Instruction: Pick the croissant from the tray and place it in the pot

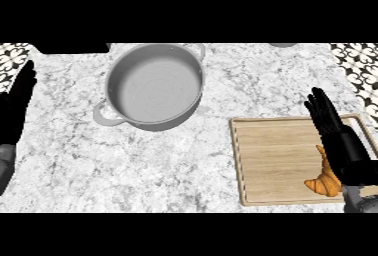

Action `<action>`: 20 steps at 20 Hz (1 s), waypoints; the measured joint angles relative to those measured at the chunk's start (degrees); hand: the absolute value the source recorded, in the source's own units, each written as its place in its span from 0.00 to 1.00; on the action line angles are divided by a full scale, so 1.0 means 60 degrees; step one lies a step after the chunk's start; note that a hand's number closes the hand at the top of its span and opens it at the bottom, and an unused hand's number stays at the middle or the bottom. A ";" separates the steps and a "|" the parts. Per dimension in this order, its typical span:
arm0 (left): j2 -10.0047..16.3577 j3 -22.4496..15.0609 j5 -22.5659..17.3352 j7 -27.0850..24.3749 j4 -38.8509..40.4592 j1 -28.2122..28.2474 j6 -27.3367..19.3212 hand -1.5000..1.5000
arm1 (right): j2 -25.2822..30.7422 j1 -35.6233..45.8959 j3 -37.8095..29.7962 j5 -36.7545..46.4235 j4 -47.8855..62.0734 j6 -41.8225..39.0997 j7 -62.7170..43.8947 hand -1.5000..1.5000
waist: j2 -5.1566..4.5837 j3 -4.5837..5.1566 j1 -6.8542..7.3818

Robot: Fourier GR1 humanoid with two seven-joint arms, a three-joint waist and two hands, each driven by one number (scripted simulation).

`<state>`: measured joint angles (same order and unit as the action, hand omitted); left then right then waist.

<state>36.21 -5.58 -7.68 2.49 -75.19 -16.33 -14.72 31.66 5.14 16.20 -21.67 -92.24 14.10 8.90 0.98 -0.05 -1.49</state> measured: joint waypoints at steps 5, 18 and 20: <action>-0.1091 -0.0425 -0.0921 0.0305 -0.0453 0.0379 0.0626 0.50 | 0.0538 -0.0816 -0.1386 0.0297 0.0767 0.1317 -0.0025 0.00 | -0.0075 0.0021 -0.0169; -0.3020 -0.1749 -0.2537 0.0959 -0.1771 0.1459 0.1874 0.50 | 0.2277 -0.3001 -0.0925 0.3079 0.3138 0.5141 -0.5032 0.00 | -0.0174 0.0139 0.0274; -0.3076 -0.1878 -0.2603 0.1093 -0.1996 0.1628 0.1935 0.50 | 0.2761 -0.2988 -0.0526 0.3491 0.2504 0.5139 -0.6304 0.00 | -0.0168 0.0120 0.0343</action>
<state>17.75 -16.85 -23.30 9.05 -87.16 -6.57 -3.12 48.23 -12.79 13.04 -0.72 -77.21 44.93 -28.93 -0.03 0.68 0.57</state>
